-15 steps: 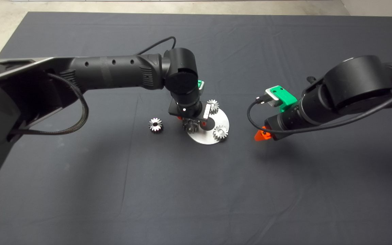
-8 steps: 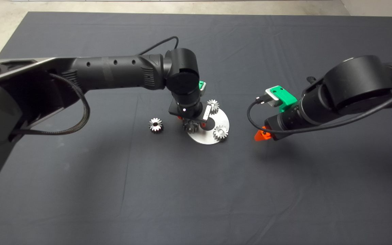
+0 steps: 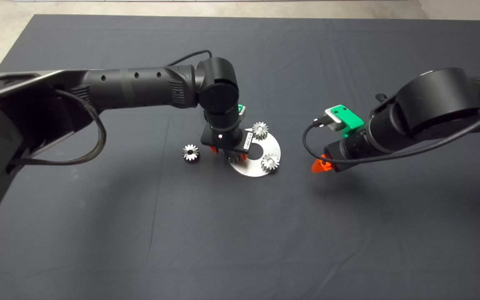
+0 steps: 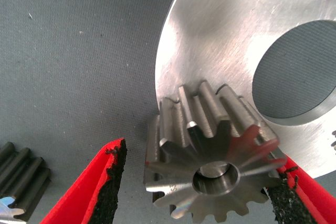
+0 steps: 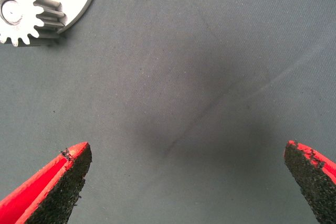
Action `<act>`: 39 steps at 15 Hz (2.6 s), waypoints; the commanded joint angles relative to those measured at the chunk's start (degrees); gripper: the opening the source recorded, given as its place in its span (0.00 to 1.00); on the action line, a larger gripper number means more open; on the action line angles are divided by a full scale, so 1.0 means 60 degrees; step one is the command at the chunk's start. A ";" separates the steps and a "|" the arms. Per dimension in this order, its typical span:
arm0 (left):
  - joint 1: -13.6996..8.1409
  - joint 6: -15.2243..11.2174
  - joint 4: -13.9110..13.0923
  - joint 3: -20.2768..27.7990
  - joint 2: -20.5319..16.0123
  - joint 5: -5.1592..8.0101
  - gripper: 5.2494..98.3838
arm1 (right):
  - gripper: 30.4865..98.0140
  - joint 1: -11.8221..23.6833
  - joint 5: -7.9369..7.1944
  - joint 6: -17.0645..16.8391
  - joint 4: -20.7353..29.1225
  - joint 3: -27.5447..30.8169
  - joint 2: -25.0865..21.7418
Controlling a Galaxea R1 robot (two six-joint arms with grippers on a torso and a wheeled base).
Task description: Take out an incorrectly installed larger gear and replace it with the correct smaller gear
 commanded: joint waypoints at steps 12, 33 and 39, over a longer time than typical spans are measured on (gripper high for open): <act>-0.0080 -0.0098 0.0708 -0.0097 0.0026 -0.0618 0.60 | 0.98 0.0171 -0.1101 0.0057 0.0099 0.0085 0.0028; -0.0124 -0.0113 0.0269 -0.0038 0.0026 0.0671 0.47 | 0.98 0.0170 -0.1101 0.0057 0.0099 0.0041 0.0042; -0.0124 -0.0083 0.0254 -0.0038 0.0026 0.0671 0.44 | 0.98 0.0162 -0.1101 0.0057 0.0099 -0.0003 0.0072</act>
